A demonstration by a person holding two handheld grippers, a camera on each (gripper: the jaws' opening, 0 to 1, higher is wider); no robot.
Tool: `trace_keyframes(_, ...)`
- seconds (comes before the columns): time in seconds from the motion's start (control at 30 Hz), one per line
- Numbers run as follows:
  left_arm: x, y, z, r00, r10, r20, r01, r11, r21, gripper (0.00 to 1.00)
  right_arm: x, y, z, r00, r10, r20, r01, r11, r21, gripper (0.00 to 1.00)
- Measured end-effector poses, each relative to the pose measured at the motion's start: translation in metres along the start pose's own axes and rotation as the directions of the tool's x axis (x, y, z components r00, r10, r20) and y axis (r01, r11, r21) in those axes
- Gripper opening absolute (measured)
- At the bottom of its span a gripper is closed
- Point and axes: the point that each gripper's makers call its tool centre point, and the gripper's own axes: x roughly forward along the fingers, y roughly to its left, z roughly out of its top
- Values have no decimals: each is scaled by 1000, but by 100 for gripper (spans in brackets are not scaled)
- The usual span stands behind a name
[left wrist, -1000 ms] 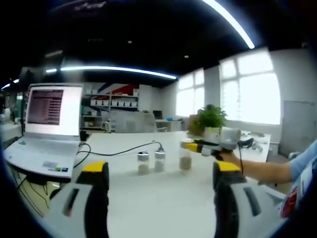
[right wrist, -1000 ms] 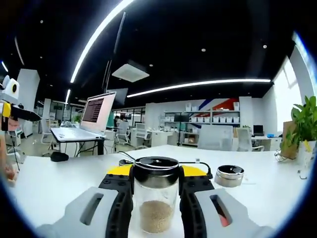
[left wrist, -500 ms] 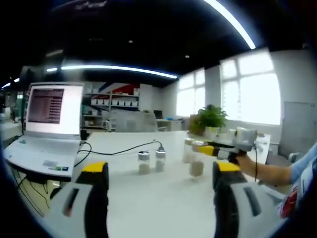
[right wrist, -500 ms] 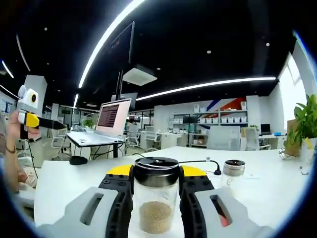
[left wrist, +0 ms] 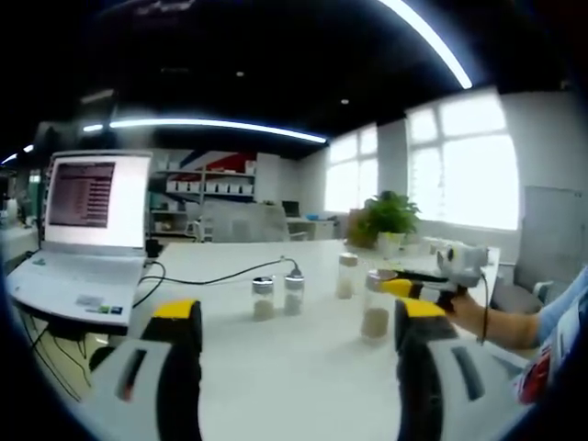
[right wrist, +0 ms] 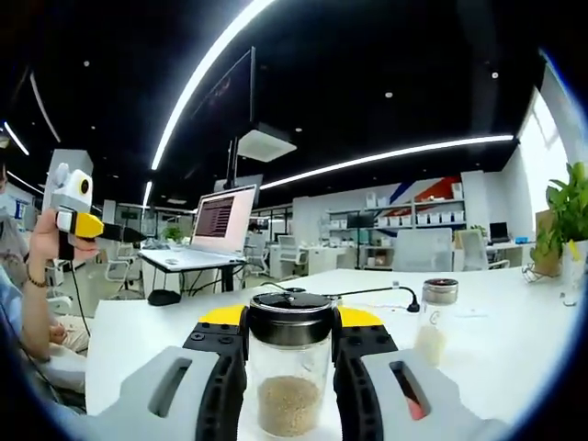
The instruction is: Rotate the seasoning bottle until the label or dispensing opening points toward the visible target arrow and the bottle remains upright within the marked orientation range
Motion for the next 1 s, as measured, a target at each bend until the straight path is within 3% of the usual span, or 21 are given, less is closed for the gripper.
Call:
trace_keyframes(0.4,2,0,-2,1000,-4,-8,4,1000,1,91,-3,2,-20,999,3,-38,-2,1000,27,34)
trace_keyframes(0.5,2,-1,-2,1000,-7,-10,7,1000,4,91,-7,1,-15,1000,5,-24,-4,1000,30,34)
trace_keyframes(0.57,2,-1,-2,1000,-10,-7,10,1000,3,91,-9,5,-16,1000,8,-30,-9,1000,-13,34)
trace_keyframes(1.0,1,-5,-2,1000,-30,-7,30,999,-14,92,-5,5,-16,999,13,-42,-14,1000,-10,35)
